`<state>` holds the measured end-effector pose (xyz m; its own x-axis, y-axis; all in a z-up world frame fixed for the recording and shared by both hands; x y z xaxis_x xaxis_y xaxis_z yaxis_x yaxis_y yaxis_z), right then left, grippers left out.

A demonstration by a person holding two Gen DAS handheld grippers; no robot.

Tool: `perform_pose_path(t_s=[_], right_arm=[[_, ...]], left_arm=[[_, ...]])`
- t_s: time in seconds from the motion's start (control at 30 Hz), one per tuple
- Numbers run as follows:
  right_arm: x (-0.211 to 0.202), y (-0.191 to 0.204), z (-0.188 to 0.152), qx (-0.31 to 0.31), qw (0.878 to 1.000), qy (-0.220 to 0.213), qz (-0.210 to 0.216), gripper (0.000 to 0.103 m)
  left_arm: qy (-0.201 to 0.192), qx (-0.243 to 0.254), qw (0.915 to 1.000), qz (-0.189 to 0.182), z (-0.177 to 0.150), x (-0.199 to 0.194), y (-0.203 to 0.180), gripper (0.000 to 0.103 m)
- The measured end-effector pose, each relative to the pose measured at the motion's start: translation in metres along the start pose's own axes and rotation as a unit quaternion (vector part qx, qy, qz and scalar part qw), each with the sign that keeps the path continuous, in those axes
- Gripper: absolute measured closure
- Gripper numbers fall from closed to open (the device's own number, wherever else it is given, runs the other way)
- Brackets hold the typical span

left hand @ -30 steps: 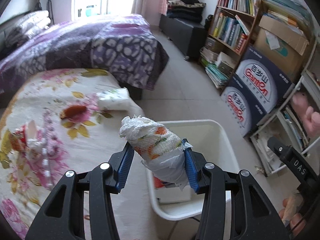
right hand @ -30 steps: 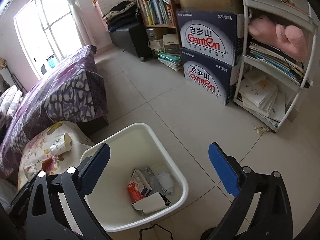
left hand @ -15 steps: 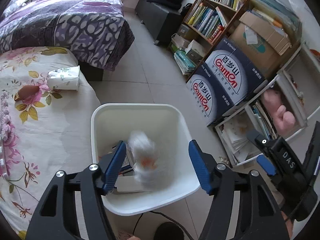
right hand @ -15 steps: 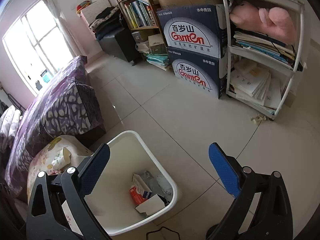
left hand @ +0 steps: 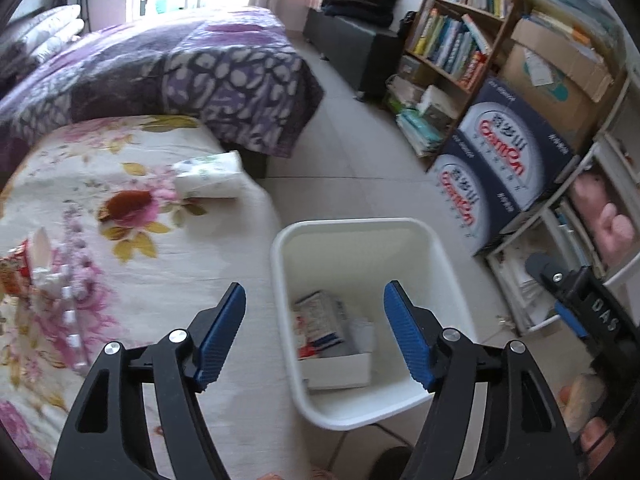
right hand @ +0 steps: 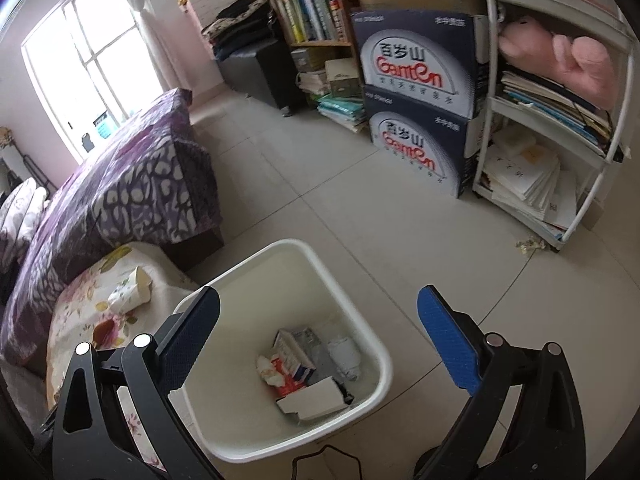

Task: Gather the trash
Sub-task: 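Lower the white bundle into the bin and open the left gripper, then grasp the red noodle cup with the left gripper while the right grasps a pink foam strip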

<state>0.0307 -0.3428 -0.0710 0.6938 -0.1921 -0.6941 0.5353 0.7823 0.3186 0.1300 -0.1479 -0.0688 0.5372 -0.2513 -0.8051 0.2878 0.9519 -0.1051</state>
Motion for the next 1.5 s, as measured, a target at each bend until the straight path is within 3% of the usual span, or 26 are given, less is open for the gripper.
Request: perform_pose_path(t_s=[0.23, 0.63, 0.93, 1.03, 1.17, 1.5], right_arm=[[0.012, 0.037, -0.015, -0.032, 0.999, 0.025, 0.015, 0.008], [0.035, 0.120, -0.052, -0.093, 0.992, 0.069, 0.056, 0.007], [0.048, 0.184, -0.088, -0.157, 0.979, 0.098, 0.083, 0.007], [0.057, 0.204, -0.107, -0.189, 0.969, 0.126, 0.091, 0.007], [0.060, 0.230, -0.127, -0.229, 0.957, 0.139, 0.116, 0.007], [0.073, 0.305, -0.195, -0.324, 0.900, 0.203, 0.207, 0.007]], left_arm=[[0.012, -0.001, 0.9970, 0.076, -0.003, 0.003, 0.051, 0.028], [0.035, -0.008, 0.9824, 0.184, -0.015, -0.003, 0.156, 0.025], [0.047, -0.082, 0.9696, 0.226, -0.002, -0.003, 0.246, 0.024], [0.053, -0.118, 0.9662, 0.223, 0.001, 0.001, 0.271, 0.016], [0.079, -0.179, 0.9620, 0.190, -0.001, 0.015, 0.300, 0.015], [0.104, -0.215, 0.9494, 0.204, -0.003, 0.038, 0.328, 0.014]])
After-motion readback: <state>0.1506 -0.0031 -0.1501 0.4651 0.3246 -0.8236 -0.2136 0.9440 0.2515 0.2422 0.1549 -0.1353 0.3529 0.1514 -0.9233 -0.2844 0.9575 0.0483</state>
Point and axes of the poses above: each gripper's, at about its wrist camera, not at the fingertips, and x roughly the way its jaws point, y to its left, z to its top, the point moved 4 cm from there along x, roughly the way its jaws point, and after that the axes turned 6 degrees about z, right-handed, at the moved point
